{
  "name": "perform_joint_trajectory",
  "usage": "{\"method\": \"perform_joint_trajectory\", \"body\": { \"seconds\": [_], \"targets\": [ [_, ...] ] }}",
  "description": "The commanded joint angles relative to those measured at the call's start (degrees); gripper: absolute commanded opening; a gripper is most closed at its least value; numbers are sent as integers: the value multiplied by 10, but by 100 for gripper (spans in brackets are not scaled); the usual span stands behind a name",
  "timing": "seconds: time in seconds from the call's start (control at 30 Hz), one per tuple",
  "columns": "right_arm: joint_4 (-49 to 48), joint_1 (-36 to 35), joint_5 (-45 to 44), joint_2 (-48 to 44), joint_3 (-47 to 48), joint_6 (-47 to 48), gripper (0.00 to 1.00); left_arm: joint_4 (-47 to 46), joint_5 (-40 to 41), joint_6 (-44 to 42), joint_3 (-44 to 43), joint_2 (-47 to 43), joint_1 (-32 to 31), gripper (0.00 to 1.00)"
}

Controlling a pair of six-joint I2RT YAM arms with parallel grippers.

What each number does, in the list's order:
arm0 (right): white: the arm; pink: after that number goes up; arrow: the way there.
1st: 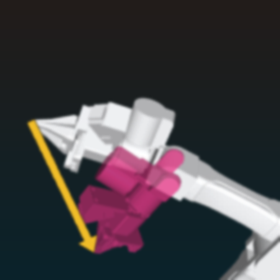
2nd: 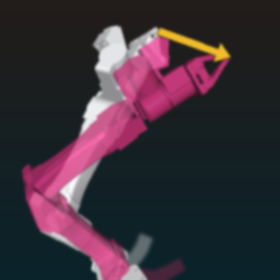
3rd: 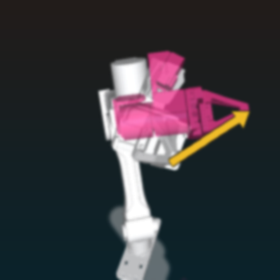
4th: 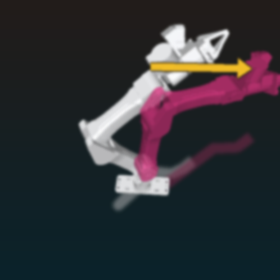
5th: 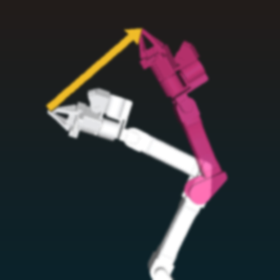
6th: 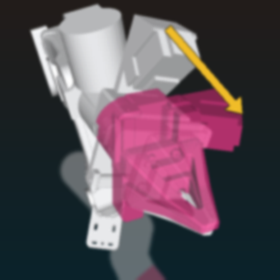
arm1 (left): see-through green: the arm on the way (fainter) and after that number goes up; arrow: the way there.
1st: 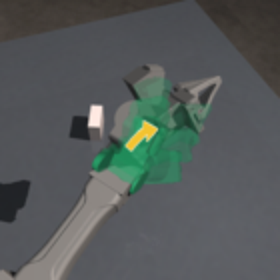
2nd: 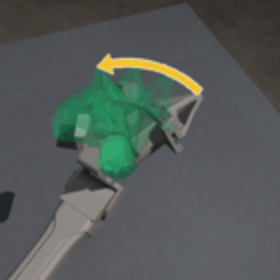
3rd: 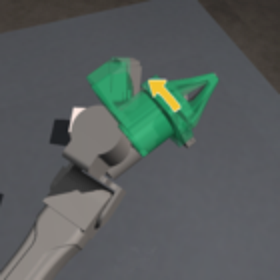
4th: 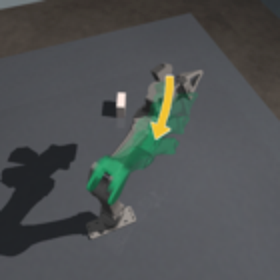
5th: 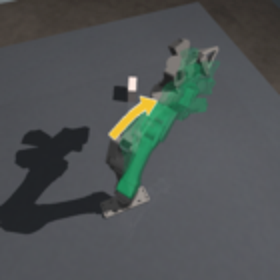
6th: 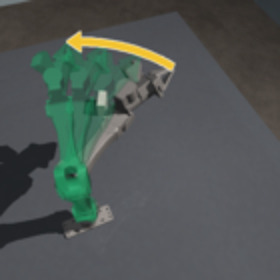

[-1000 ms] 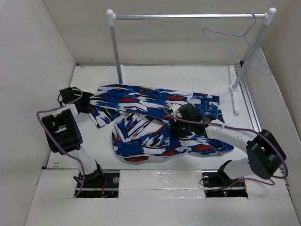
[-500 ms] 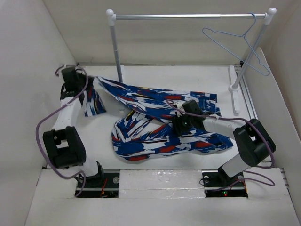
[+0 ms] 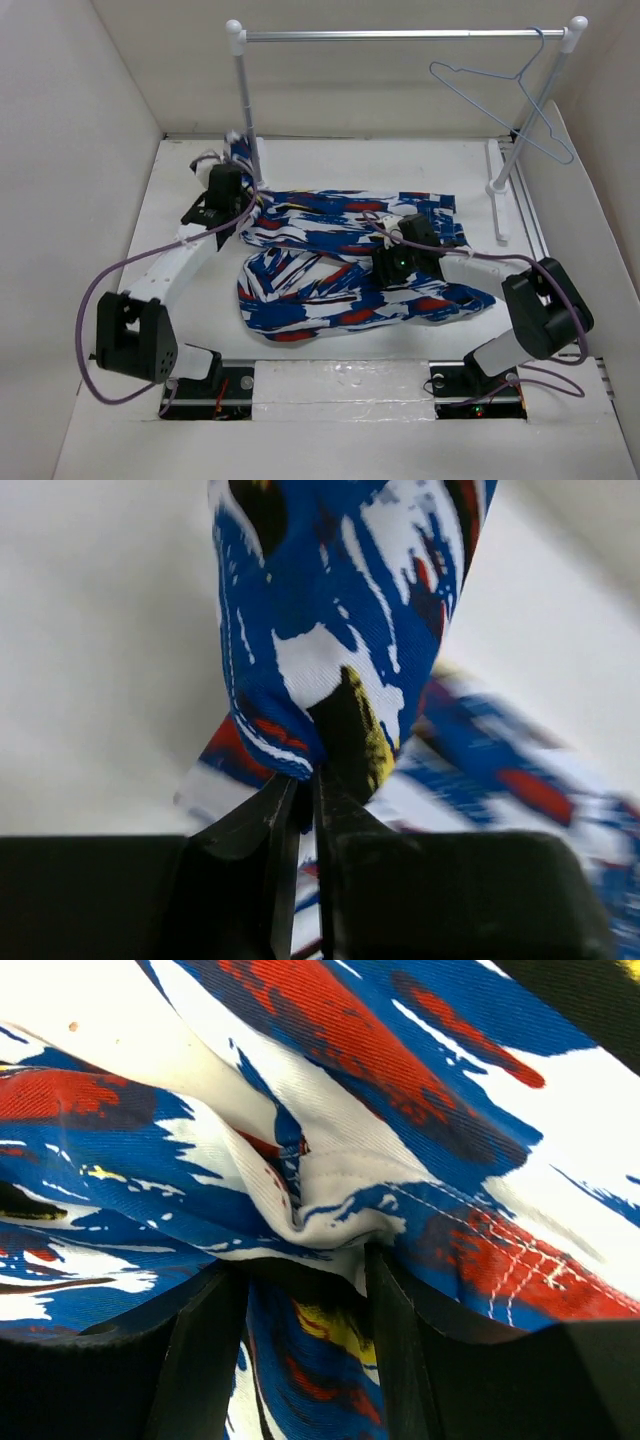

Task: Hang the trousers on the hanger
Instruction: Fold the trousers

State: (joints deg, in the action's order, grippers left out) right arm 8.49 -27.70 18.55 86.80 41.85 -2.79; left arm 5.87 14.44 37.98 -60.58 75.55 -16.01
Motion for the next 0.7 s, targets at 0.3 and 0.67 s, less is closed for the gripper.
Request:
{"method": "perform_joint_trajectory", "body": {
  "seconds": [0.3,0.67],
  "targets": [
    [29,20,0,-58,-1,18,56,145,107,33,20,26,63,71],
    [33,15,7,-64,3,21,11,101,-6,1,-71,123,181,70]
  ]
}}
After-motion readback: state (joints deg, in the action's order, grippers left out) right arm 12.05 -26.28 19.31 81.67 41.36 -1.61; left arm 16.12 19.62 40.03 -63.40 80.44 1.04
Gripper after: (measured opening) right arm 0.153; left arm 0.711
